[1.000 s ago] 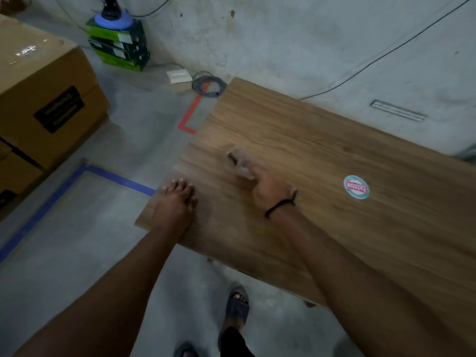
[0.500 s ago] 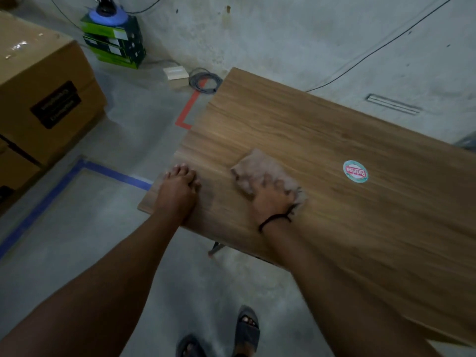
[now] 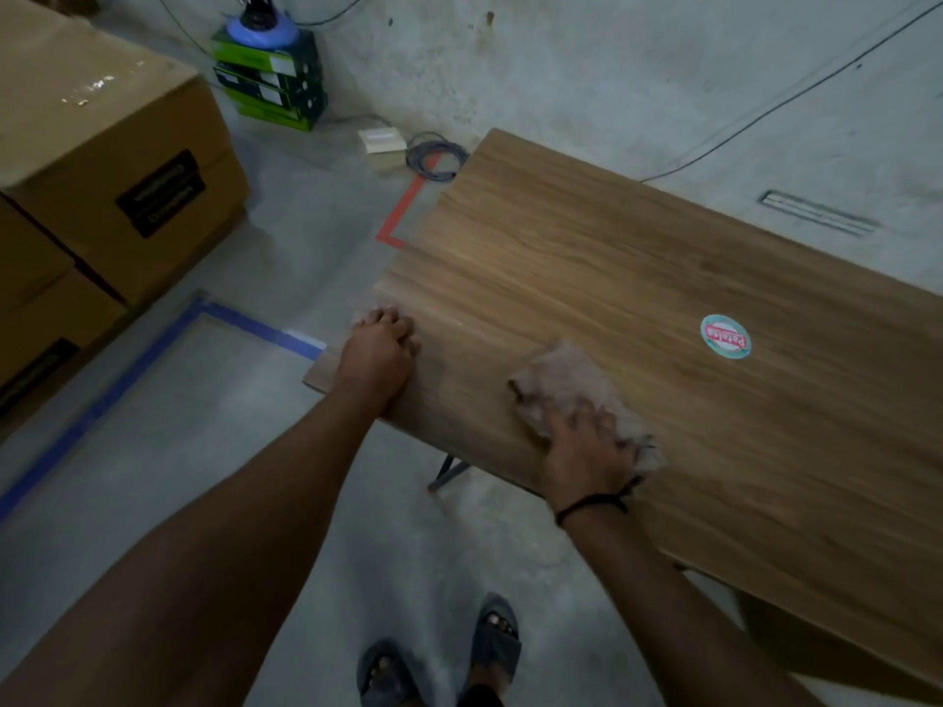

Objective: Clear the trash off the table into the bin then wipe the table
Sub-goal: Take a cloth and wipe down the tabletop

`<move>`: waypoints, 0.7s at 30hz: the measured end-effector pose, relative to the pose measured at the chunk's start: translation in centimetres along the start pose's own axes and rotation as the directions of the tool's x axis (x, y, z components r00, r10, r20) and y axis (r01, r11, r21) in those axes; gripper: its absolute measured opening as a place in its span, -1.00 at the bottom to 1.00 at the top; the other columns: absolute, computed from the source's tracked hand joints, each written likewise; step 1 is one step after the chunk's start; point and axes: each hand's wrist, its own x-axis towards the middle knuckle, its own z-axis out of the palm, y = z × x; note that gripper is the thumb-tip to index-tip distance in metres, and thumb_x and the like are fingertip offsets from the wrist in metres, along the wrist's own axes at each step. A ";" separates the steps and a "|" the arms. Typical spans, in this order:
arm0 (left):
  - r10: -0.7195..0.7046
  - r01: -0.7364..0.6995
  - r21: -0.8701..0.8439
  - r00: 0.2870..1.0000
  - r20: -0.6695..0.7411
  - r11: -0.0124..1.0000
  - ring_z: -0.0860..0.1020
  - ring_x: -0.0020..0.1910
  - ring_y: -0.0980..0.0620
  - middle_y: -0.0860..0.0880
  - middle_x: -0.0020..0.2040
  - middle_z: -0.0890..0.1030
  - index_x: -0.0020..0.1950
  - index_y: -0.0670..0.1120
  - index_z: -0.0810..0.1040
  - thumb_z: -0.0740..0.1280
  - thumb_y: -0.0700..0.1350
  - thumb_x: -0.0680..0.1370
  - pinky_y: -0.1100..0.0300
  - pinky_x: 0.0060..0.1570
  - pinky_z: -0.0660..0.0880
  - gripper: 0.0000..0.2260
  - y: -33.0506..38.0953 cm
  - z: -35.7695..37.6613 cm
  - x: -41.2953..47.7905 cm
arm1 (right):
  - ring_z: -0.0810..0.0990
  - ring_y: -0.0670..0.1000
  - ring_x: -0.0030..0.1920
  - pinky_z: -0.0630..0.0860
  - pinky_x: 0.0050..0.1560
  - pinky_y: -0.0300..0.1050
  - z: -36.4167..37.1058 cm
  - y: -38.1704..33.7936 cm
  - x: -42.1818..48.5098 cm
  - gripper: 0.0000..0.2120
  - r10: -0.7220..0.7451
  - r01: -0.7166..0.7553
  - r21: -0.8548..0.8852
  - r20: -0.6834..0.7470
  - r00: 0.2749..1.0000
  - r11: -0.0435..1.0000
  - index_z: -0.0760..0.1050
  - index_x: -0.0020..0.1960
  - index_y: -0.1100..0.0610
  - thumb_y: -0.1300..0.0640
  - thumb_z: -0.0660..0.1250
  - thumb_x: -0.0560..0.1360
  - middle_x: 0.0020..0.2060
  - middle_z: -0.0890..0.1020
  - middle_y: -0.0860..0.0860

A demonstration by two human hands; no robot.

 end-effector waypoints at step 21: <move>-0.059 0.049 -0.058 0.982 -0.181 0.997 0.39 0.39 -0.19 -0.19 0.34 0.49 0.26 -0.16 0.57 0.27 -0.09 0.55 -0.08 0.28 0.40 -0.69 -6.0 0.4 -9.1 | 0.37 0.32 0.29 0.39 0.23 0.17 -1.6 2.8 -1.1 -0.57 0.123 -0.112 0.147 -0.073 0.990 0.983 0.25 0.42 0.00 0.12 0.09 0.55 0.30 0.38 0.26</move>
